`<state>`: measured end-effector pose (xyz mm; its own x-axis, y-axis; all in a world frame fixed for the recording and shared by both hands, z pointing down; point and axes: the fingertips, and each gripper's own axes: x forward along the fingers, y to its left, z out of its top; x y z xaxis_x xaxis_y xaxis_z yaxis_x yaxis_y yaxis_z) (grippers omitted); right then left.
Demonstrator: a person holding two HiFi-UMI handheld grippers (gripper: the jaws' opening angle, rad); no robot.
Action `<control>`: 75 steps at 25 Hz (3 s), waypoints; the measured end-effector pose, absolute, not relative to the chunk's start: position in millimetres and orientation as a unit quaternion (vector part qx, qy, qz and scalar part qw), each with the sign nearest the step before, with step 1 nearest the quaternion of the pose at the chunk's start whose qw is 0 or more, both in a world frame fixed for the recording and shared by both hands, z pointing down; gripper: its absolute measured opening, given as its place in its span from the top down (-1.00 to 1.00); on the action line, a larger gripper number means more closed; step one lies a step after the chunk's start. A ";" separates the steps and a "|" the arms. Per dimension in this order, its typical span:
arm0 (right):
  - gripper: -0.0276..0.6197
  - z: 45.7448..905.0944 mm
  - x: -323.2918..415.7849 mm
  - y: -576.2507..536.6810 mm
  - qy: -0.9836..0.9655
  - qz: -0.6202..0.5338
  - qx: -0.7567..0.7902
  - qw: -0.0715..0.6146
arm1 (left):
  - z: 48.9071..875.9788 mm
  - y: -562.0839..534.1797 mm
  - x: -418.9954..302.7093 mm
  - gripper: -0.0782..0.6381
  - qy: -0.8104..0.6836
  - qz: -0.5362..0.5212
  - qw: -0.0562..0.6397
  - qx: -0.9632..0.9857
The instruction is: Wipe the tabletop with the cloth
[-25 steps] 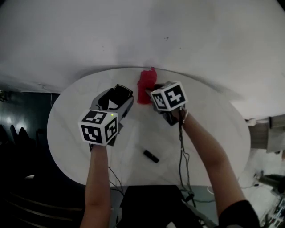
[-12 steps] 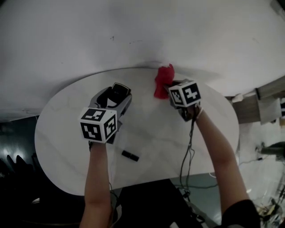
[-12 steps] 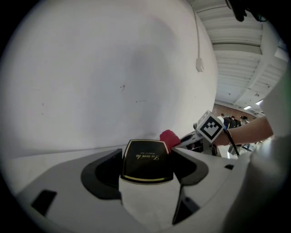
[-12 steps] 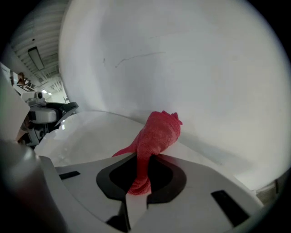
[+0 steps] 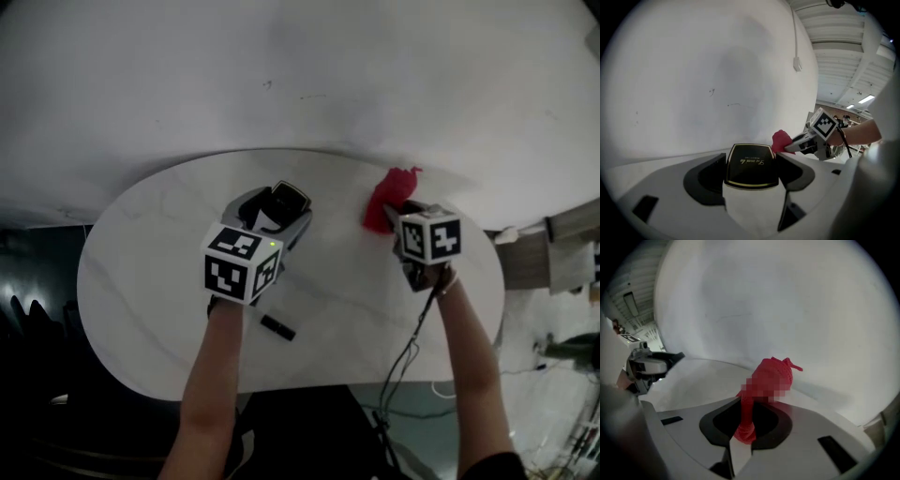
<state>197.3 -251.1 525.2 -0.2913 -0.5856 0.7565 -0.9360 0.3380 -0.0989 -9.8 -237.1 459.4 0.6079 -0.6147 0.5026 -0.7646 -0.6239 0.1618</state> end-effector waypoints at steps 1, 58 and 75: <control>0.77 520.2 171.3 -246.1 -0.773 0.284 0.482 0.301 | 458.1 -233.1 -18.2 -0.16 -0.398 0.204 0.183 0.876; 0.77 497.8 198.6 -162.2 -0.765 0.216 0.525 0.305 | 459.7 -165.7 -33.8 -0.16 -0.398 0.229 0.175 0.871; 0.77 389.8 92.9 -124.6 -0.853 0.122 0.485 0.148 | 456.0 -151.2 -56.9 -0.16 -0.446 0.227 0.174 0.848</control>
